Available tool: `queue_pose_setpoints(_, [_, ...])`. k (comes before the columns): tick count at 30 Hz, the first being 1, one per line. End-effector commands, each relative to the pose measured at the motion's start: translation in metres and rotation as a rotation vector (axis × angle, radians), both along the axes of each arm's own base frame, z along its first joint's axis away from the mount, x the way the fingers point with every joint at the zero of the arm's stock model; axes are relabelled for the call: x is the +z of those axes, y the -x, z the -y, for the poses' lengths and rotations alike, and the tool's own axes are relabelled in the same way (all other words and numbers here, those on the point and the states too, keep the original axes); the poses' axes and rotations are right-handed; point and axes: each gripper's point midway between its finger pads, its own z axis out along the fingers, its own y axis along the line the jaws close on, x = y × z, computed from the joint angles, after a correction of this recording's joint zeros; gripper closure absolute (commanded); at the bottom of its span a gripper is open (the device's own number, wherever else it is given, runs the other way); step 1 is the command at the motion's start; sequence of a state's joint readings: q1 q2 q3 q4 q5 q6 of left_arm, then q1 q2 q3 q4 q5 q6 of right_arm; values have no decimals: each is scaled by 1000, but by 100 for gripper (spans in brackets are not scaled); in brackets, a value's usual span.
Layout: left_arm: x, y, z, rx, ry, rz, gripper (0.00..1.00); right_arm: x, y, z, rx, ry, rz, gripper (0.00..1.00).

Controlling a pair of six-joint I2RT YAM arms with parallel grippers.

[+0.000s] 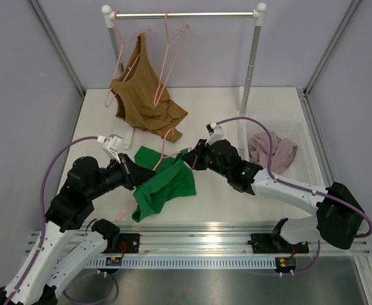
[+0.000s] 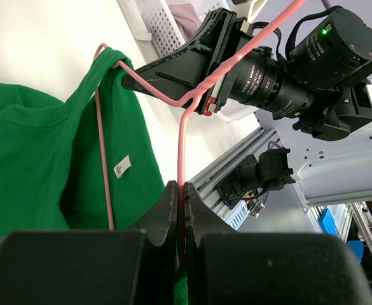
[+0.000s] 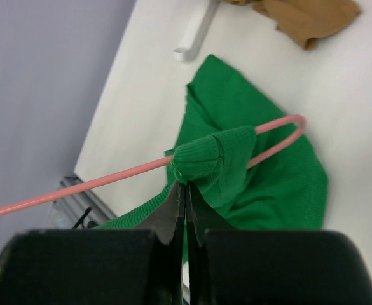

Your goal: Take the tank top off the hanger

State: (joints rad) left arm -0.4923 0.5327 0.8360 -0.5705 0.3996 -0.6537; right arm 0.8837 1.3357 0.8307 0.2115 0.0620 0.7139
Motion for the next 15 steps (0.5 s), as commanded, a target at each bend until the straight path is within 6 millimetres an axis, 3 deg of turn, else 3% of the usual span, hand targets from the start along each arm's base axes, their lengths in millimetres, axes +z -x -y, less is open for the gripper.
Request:
queue_pose_setpoints(1, [26,3,4,-41,20,87,100,4,-19,18,-124,96,55,100])
queue_pose_setpoints(2, [23,6,6,-65,14,78,100,7,-25,24,-158,123,65,100])
queue_pose_setpoints(7, [9,14,7,-106,3,66,100,-23,-48,64,-298,314,34,100])
queue_pose_setpoints(13, [18,20,9,-125,54,86,100,-57,-71,84,-317,381,-50,100])
queue_pose_setpoints(15, [24,23,11,-137,80,84,100,-58,-76,90,-325,378,-60,100])
